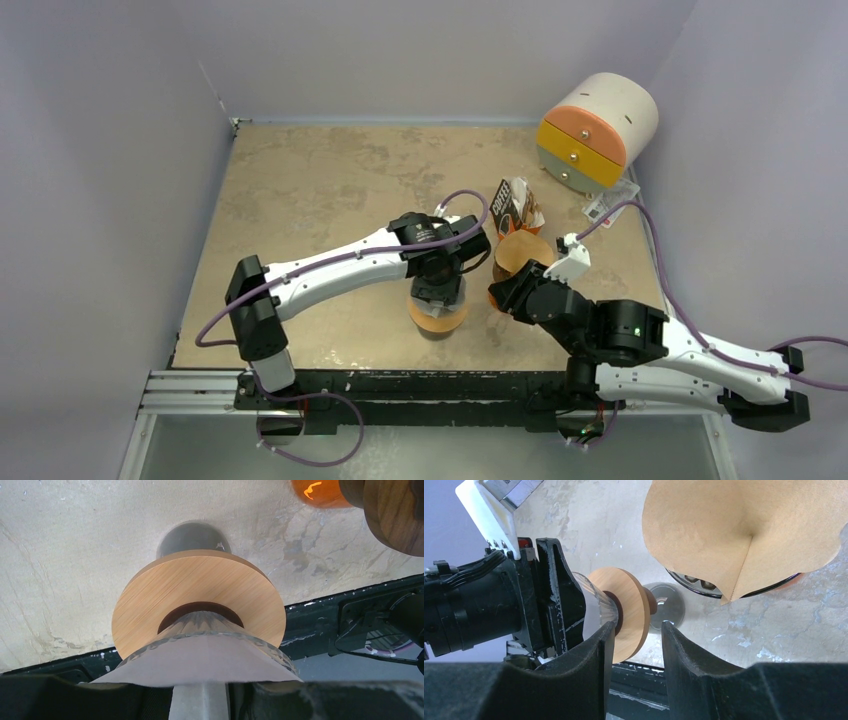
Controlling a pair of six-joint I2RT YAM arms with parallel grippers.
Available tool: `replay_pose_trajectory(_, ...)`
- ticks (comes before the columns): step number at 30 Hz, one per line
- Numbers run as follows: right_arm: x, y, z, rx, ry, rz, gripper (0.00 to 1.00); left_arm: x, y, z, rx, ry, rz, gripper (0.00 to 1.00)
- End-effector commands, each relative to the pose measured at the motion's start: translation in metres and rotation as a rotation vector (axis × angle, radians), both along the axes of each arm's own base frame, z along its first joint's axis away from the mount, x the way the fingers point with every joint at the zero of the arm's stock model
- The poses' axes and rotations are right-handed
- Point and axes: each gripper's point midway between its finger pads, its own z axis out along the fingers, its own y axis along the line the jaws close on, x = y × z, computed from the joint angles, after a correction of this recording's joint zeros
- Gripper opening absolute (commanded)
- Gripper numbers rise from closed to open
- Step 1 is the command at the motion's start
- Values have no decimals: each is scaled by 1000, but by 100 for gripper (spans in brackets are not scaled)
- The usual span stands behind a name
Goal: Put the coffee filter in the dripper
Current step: Place the coffee filter in the coffee dripper.
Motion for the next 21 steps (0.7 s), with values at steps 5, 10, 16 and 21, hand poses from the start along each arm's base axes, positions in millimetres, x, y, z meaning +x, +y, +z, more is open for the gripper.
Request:
replay_pose_trajectory(5, 5, -4, 6, 23, -18, -38, 43, -3, 3, 7, -17, -15, -28, 43)
replay_pose_trajectory(10, 5, -6, 7, 14, -23, -38, 43, -1, 1, 13, -30, -29, -41, 42)
replay_pose_trajectory(16, 6, -7, 10, 9, -34, -36, 43, 2, -1, 21, -36, -44, -57, 31)
replay_pose_trajectory(21, 7, -8, 12, 4, -43, -35, 43, 4, -3, 26, -35, -56, -68, 17)
